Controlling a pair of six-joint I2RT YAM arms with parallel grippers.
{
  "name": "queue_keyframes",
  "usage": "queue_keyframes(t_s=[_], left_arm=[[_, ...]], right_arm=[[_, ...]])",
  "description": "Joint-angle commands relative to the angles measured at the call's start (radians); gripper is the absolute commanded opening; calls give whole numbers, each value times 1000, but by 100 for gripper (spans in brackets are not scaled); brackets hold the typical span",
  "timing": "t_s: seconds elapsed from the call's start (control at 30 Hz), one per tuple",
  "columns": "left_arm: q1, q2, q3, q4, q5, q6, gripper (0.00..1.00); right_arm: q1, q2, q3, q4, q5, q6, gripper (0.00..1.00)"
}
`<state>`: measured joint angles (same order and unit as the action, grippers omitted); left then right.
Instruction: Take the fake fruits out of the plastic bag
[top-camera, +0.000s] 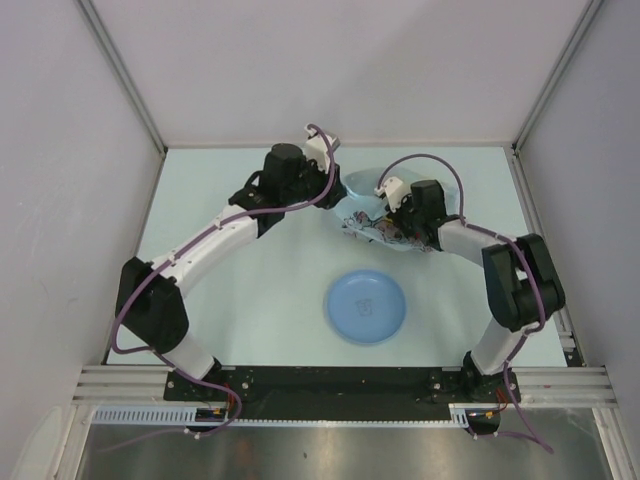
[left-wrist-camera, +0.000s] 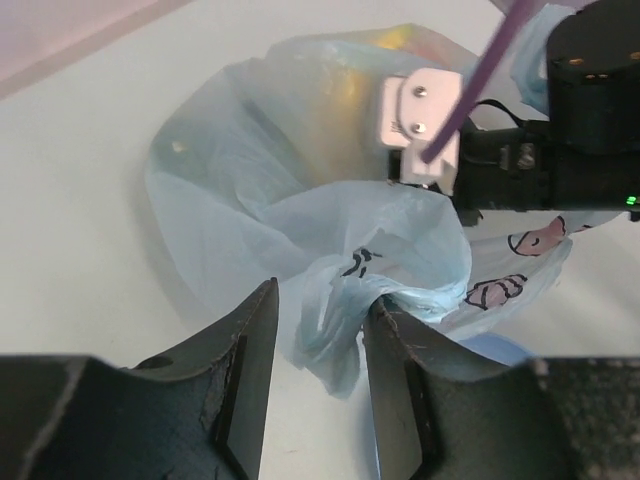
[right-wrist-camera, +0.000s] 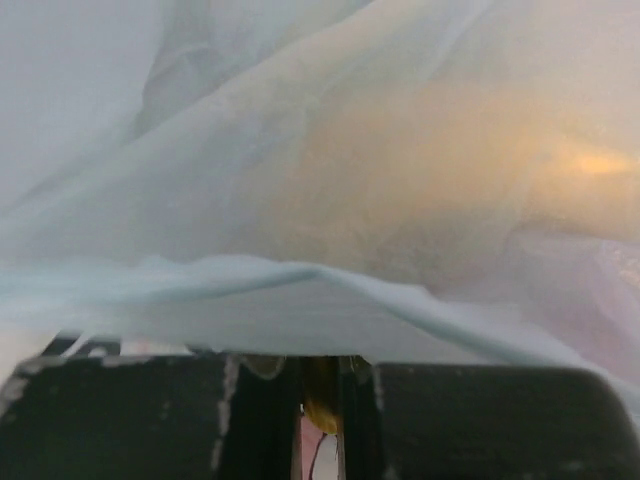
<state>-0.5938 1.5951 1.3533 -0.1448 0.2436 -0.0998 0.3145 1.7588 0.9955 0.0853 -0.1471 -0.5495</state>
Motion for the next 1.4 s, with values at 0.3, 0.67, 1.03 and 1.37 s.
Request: queue_keyframes(t_s=[0.3,0.67,1.03,1.37], left_arm=[[-4,37,228,-15,-66,138,78],[18,-114,219,-59,-15,149,99],[138,-596,-68,-95,61,161,100],[406,-797,-192,-119,114,108,100]], right_arm=[[8,-544,58,-473,-331,-47,0],[132,-840,89,-754,-367,-104,0],[593,-805,42,-889,-275,-60,0],[729,-616,-103,-504,-36,472,0]])
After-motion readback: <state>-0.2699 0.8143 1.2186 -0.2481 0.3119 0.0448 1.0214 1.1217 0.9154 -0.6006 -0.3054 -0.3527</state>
